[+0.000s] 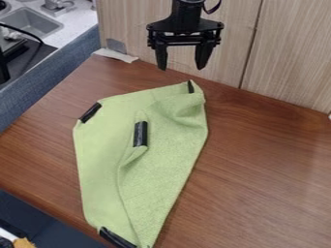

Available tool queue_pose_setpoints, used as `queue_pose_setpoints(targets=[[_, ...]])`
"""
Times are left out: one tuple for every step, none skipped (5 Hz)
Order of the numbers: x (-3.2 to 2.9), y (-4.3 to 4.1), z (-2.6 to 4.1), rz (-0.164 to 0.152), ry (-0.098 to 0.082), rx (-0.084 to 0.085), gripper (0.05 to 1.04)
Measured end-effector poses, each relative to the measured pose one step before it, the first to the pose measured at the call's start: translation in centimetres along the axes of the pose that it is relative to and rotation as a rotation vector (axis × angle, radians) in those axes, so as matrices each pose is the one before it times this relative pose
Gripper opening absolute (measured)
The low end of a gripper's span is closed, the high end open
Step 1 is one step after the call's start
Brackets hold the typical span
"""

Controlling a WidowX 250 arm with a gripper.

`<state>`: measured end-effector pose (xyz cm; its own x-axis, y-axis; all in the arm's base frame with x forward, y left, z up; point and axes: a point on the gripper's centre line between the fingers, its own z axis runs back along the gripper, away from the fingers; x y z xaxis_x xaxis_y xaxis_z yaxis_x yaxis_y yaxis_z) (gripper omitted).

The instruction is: Unfold the cloth from left to right

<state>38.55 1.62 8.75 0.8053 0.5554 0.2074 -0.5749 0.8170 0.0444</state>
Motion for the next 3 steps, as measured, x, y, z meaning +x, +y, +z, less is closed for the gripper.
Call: queue_pose_setpoints(targets=[[-0.628,0.138,-1.379,-0.0093,0.0308,0.0195,1.001],[-1.472,1.624,-1.83,-0.0109,0.0388,0.0105,1.001],[-1.149,1.437,0.442,-0.014,-0.0066,-0.0128,1.001]])
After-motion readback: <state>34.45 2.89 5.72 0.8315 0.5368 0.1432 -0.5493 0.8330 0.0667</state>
